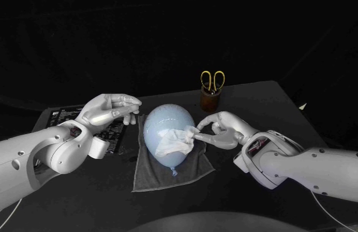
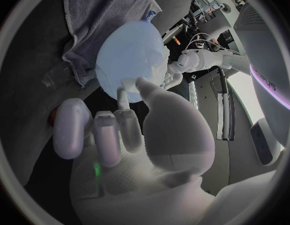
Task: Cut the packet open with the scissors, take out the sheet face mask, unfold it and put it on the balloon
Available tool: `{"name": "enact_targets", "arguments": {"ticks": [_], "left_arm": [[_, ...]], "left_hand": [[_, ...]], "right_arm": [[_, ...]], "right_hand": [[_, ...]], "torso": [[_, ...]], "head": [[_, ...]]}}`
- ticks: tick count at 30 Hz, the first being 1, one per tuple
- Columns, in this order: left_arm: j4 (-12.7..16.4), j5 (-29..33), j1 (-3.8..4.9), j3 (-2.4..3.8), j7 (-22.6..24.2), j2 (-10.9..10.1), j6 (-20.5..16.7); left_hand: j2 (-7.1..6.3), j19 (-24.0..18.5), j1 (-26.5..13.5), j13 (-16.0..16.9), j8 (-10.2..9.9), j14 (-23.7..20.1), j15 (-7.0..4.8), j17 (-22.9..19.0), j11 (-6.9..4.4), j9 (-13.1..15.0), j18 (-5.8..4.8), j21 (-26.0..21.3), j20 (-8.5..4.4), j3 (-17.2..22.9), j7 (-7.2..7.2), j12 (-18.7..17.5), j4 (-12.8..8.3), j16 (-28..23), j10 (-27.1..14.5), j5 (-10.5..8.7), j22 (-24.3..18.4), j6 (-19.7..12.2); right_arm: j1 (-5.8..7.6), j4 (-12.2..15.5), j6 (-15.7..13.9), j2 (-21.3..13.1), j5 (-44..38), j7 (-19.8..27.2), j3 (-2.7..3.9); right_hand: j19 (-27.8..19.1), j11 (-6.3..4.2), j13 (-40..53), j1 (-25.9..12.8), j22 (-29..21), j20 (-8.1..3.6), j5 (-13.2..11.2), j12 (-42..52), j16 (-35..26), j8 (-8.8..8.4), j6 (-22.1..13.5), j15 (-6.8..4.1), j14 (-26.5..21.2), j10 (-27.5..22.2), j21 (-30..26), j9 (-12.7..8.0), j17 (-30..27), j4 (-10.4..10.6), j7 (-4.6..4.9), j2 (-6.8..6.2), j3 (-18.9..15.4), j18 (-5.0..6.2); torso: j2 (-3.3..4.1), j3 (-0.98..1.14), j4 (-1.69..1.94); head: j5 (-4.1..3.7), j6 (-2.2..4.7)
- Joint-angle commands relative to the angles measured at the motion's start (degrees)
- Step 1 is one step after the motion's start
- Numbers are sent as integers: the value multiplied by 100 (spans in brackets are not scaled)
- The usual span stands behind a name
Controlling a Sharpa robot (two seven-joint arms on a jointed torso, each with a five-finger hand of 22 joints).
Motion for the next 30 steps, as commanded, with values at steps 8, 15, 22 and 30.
{"name": "enact_targets", "arguments": {"ticks": [8, 15, 22, 30], "left_arm": [[6, 30, -5, 7, 23, 12, 47], [-1, 30, -5, 7, 19, 16, 51], [-4, 30, -5, 7, 9, 15, 54], [-13, 30, -6, 6, 7, 19, 57]], "left_hand": [[0, -19, 32, -10, -25, -8, 15, -9, 8, -7, 82, -39, 10, -39, 40, -37, 4, -25, 26, 5, -2, -17], [0, -19, 32, -10, -25, -8, 15, -9, 8, -7, 82, -39, 10, -39, 40, -37, 4, -25, 26, 5, -2, -17], [5, -20, 38, -21, -29, -5, 18, -13, 10, -13, 82, -42, 12, -44, 41, -41, 3, -31, 26, 7, -4, -22], [5, -19, 51, -27, -31, -4, 17, -16, 9, -17, 83, -42, 12, -43, 41, -43, -6, -34, 27, 9, -3, -23]], "right_arm": [[-6, -35, 47, 89, 7, 153, 1], [-6, -19, -193, 101, 124, 510, 2], [-6, 45, -480, 40, 339, 885, 4], [25, 206, -670, -124, 559, 1150, 26]], "right_hand": [[51, -176, 1252, 493, 1061, -41, -30, 167, 26, 101, 482, -133, 589, 393, 112, 38, 1510, -59, -200, 543, 276, 37], [86, -285, 1418, 785, 1086, -151, -30, 385, 26, 249, 668, -243, 589, 529, 203, 125, 1510, -287, -315, 654, 470, 18], [96, -304, 1502, 779, 1093, -179, -30, 496, 26, 320, 717, -264, 589, 594, 228, 170, 1510, -315, -333, 686, 536, 12], [102, -315, 1506, 783, 1097, -193, -29, 501, 26, 357, 728, -275, 589, 598, 243, 195, 1510, -345, -344, 700, 596, 8]], "torso": [[3, 2, -1], [-1, 4, -3], [-5, 3, -2], [-8, 3, -5]], "head": [[-8, -46], [-10, -74], [-7, -83], [4, -63]]}}
